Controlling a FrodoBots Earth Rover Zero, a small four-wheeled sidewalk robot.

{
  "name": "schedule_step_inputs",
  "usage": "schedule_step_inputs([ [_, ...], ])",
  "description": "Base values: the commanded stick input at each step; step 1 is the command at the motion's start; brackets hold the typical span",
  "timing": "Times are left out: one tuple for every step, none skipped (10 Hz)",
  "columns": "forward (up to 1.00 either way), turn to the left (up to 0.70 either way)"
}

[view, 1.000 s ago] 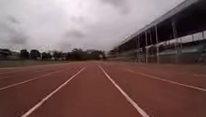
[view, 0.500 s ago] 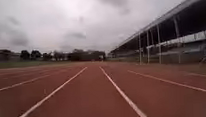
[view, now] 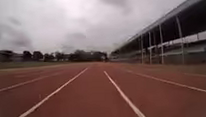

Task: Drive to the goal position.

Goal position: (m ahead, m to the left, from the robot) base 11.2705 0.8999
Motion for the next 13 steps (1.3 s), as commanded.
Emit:
schedule_step_inputs([
  [0.70,0.00],
  [0.70,0.00],
  [0.70,0.00],
  [0.70,0.00],
  [0.70,0.00],
  [0.70,0.00],
  [0.70,0.00],
  [0.70,0.00],
  [0.70,0.00],
  [0.70,0.00],
  [0.70,0.00],
  [0.70,0.00],
  [0.70,0.00],
])
